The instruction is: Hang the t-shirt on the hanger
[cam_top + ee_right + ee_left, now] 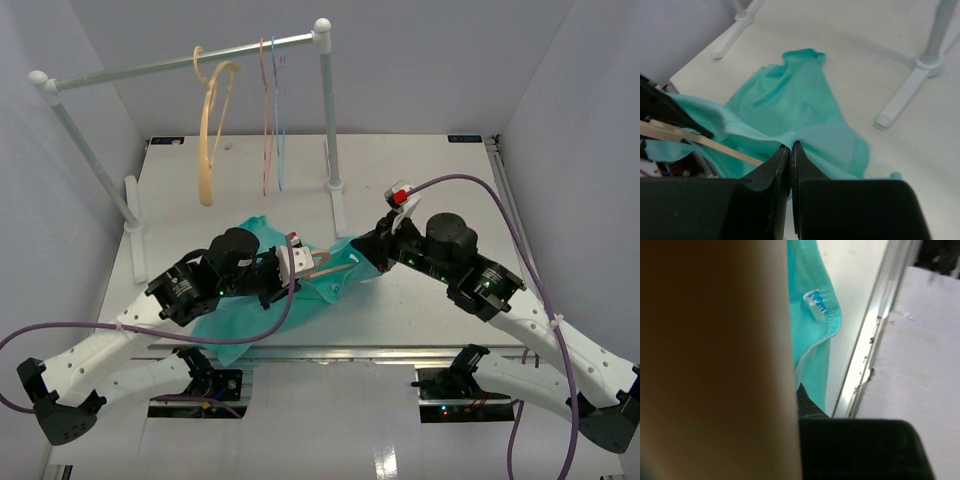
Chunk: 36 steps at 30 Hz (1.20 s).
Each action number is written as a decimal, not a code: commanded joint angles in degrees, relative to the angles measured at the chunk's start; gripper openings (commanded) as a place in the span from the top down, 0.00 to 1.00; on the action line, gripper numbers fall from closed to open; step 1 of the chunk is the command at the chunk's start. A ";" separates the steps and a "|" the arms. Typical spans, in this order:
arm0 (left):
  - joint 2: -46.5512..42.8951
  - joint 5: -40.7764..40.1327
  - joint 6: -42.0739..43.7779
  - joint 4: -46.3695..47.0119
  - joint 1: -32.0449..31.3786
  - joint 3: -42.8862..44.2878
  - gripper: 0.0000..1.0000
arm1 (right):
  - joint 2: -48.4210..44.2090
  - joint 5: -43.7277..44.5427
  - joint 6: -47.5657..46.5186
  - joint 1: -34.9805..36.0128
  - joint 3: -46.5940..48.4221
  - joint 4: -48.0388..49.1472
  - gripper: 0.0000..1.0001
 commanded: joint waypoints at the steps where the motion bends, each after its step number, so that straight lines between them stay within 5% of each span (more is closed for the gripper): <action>1: -3.65 10.11 -1.62 5.24 -0.22 -0.70 1.00 | 1.49 -13.36 -7.72 3.53 4.52 -9.40 0.90; 4: -6.01 14.59 -3.34 8.77 -0.14 -3.18 1.00 | -3.35 -14.84 -7.97 3.59 1.31 -9.27 0.60; 8: -6.76 20.19 -5.48 11.09 -0.21 -4.86 1.00 | -4.97 -14.26 -9.34 3.58 4.16 -14.20 0.46; 20: -7.25 19.63 -6.78 12.92 -0.22 -7.47 1.00 | 0.46 -24.70 -11.84 3.58 16.24 -16.83 0.28; 36: -7.91 24.83 -8.97 16.60 -0.22 -7.90 1.00 | 7.32 -35.70 -16.04 6.49 15.55 1.09 0.24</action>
